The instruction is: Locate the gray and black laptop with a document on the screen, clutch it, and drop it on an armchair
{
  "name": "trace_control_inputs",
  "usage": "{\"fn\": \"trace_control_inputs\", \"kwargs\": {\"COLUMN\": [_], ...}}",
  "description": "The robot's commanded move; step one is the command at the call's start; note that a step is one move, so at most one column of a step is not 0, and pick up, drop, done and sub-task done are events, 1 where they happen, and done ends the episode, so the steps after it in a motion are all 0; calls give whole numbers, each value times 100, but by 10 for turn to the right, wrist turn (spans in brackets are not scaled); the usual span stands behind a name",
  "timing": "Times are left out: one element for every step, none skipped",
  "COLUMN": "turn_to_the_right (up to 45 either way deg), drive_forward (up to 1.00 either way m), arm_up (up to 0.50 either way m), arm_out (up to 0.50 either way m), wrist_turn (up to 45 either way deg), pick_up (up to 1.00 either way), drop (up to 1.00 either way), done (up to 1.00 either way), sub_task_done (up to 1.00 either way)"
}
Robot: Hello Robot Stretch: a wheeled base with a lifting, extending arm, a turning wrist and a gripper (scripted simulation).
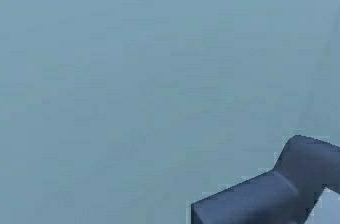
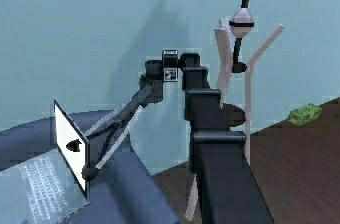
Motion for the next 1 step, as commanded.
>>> {"fn": "trace_control_inputs", "kwargs": {"turn_to_the_right": [0], "drive_forward": [0], "arm_up": [0], "arm_out": [0], "wrist_turn": [390], "pick_up": [0], "drop": [0], "done": [0], "sub_task_done": [0]}}
